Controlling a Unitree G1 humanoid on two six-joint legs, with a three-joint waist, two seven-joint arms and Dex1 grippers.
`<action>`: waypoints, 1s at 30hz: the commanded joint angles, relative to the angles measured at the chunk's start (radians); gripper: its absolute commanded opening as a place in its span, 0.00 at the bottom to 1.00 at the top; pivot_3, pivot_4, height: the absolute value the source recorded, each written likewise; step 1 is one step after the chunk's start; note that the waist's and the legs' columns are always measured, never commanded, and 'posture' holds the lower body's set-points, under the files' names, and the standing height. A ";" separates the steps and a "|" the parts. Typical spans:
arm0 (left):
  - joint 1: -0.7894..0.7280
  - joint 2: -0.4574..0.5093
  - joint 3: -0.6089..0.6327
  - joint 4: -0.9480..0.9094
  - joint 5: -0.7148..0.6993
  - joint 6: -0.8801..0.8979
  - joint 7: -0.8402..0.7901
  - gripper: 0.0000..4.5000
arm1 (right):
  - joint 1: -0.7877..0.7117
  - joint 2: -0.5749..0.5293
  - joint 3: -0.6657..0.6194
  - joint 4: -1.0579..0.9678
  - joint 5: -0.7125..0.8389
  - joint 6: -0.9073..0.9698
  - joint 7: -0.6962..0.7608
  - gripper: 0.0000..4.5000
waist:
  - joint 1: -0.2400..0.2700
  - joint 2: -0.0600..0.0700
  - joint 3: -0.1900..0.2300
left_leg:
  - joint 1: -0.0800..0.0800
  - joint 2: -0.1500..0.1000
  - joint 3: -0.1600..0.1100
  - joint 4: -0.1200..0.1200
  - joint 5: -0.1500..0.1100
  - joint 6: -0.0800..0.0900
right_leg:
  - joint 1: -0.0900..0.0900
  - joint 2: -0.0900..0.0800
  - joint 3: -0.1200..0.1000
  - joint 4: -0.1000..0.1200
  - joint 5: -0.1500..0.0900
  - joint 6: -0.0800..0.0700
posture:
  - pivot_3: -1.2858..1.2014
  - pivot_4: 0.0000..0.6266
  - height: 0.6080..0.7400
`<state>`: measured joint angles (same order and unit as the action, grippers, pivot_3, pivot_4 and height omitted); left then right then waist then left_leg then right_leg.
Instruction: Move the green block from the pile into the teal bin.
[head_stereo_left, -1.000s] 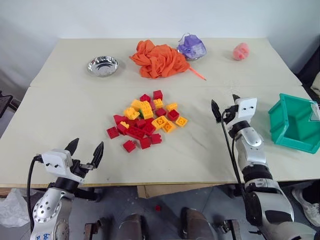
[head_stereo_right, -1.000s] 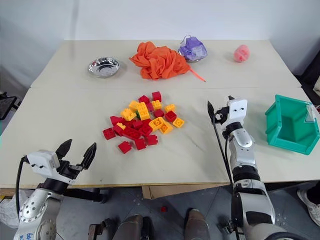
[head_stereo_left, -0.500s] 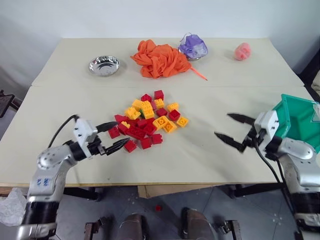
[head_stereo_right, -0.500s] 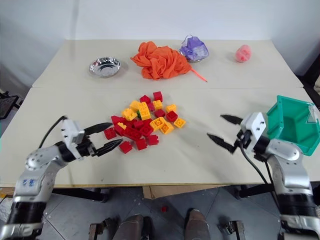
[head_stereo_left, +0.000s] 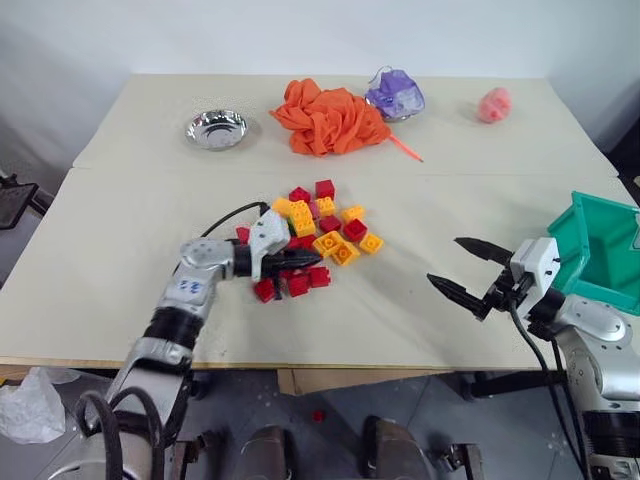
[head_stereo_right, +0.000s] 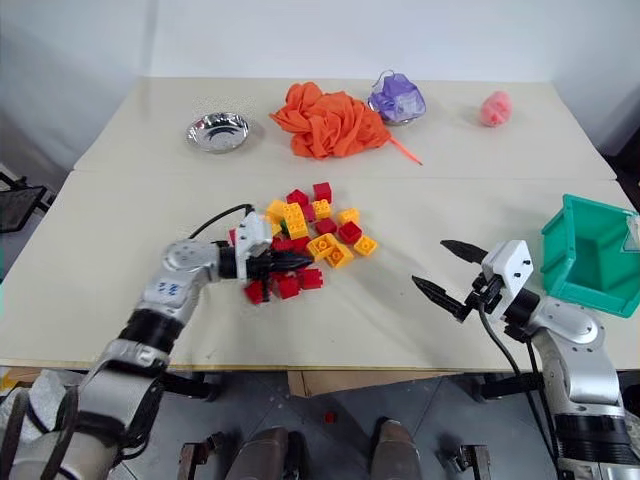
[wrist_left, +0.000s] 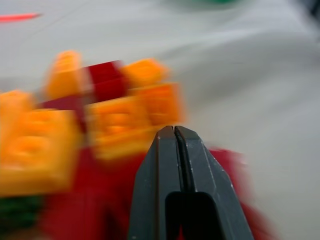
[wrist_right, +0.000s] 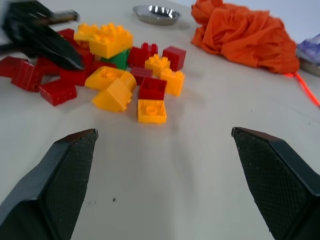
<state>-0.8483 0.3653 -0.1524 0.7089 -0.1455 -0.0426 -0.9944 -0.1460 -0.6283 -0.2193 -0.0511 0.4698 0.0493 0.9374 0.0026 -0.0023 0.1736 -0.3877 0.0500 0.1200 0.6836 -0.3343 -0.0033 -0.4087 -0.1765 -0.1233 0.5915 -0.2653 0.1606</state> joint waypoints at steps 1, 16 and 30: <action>-0.082 -0.027 0.054 0.116 0.019 0.003 0.115 0.00 | 0.014 0.011 -0.034 -0.053 0.022 -0.012 -0.020 1.00 | -0.002 0.000 0.000 | 0.000 0.000 0.000 -0.001 0.000 0.000 | 0.000 0.000 0.000 0.000 0.000 0.000 | 0.52 0.24 1.00; -0.191 0.013 0.157 0.344 0.068 -0.016 0.269 0.00 | 0.013 0.050 0.014 -0.104 0.013 0.013 -0.054 1.00 | -0.005 -0.002 0.001 | 0.000 0.000 0.000 -0.001 0.000 0.000 | 0.000 0.000 0.000 0.000 0.000 0.000 | 0.52 0.24 1.00; 0.255 0.168 0.176 -0.309 -0.068 0.080 -0.065 0.00 | -0.005 0.045 0.059 -0.115 0.014 0.025 -0.026 1.00 | -0.013 -0.001 0.001 | 0.003 0.000 0.000 0.001 0.000 0.000 | 0.000 0.000 0.002 0.004 0.000 0.000 | 0.52 0.24 1.00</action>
<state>-0.6167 0.5161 -0.0031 0.4302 -0.1983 0.0244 -1.0766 -0.1402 -0.5741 -0.1577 -0.1360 0.4720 0.0813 0.8990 -0.0099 -0.0035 0.1743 -0.3851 0.0505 0.1201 0.6842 -0.3340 -0.0036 -0.4085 -0.1766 -0.1212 0.5954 -0.2653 0.1603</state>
